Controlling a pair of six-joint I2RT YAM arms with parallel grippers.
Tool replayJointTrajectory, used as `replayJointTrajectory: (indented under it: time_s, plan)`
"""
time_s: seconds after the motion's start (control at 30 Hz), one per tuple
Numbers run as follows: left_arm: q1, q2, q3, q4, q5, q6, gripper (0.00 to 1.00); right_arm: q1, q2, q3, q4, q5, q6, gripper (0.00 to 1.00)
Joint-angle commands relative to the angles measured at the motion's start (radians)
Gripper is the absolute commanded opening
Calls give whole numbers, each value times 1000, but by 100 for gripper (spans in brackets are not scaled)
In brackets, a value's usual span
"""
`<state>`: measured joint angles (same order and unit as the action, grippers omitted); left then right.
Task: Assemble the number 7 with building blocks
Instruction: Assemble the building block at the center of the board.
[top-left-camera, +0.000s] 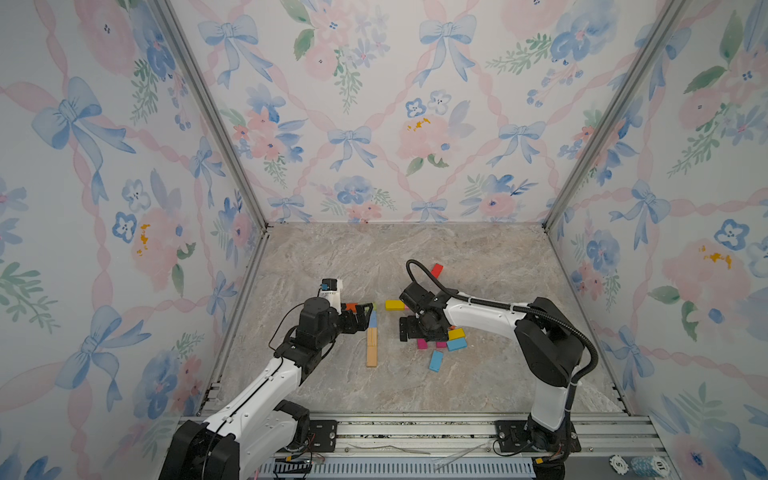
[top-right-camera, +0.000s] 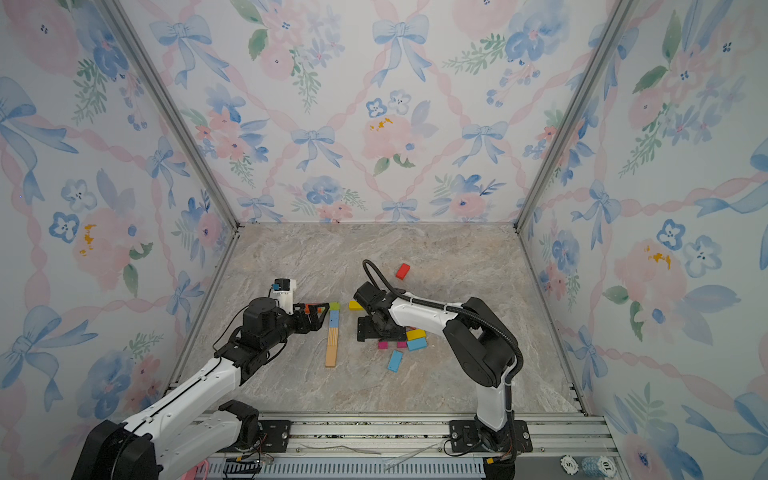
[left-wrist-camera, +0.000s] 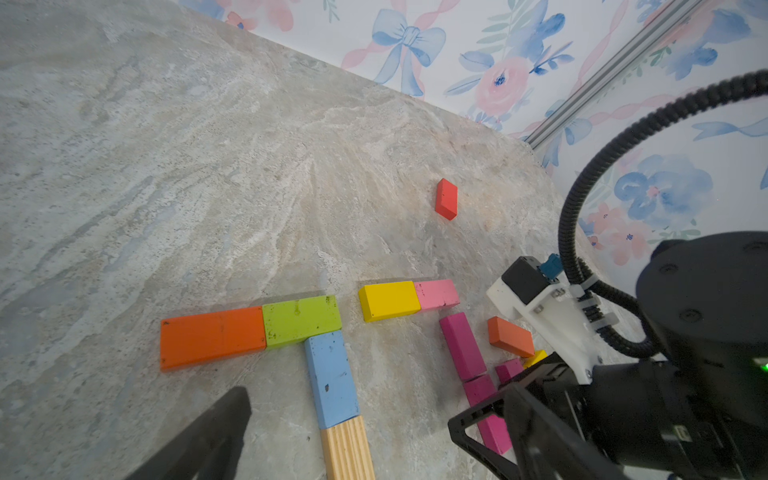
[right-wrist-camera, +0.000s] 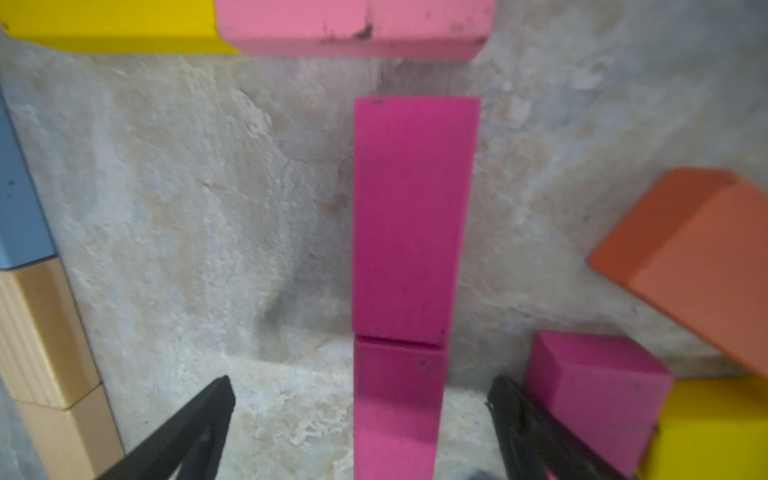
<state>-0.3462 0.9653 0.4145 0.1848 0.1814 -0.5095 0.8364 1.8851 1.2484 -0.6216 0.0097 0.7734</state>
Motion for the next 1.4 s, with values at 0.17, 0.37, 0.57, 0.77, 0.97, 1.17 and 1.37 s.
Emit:
replayJointTrajectory:
  time_s: [0.17,0.37,0.57,0.77,0.97,1.17,1.37]
  plan:
    - [6,-65,15,-34,25,3,98,6,-222,-81,69,24,-7,97]
    - [3,-103,52,-91,52,-1,98,8,-432,-192,181,13,26,97]
    - [-1,-157,74,-148,51,-6,98,6,-596,-366,337,-75,176,97]
    - [0,-210,55,-182,37,-13,98,36,-689,-557,538,-91,337,97]
    - [5,-232,54,-220,-20,6,98,49,-684,-708,770,-108,457,97]
    - [12,-227,37,-219,-28,11,98,53,-639,-720,788,-109,464,98]
    - [15,-225,0,-167,-51,10,98,52,-601,-734,824,-98,487,99]
